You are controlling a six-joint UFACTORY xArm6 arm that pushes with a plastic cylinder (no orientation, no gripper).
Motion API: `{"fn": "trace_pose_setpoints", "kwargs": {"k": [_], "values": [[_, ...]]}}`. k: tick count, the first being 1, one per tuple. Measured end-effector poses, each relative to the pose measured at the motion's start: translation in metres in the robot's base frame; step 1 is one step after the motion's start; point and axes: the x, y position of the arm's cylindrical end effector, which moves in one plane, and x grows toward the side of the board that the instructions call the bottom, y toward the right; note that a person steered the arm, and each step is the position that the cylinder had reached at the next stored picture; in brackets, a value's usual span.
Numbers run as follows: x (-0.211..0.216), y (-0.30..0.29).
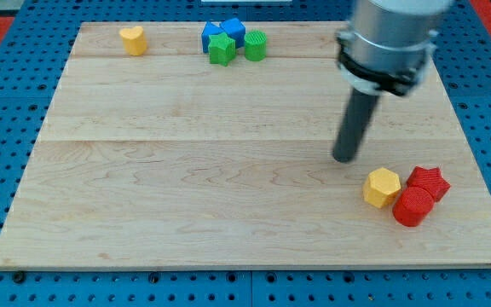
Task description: Move the yellow heart to the top left corner of the board
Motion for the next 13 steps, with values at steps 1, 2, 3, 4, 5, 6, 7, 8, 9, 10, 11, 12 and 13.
{"fn": "trace_pose_setpoints", "kwargs": {"k": [1,2,3,4,5,6,7,8,9,10,11,12,13], "values": [[-0.08,-0.089],[-0.125,-0.183],[-0.134,-0.256],[-0.203,-0.263],[-0.257,-0.287],[-0.259,-0.29],[-0.259,-0.289],[-0.251,-0.287],[-0.206,-0.281],[-0.205,-0.331],[-0.23,-0.402],[-0.232,-0.403],[-0.26,-0.393]]}}
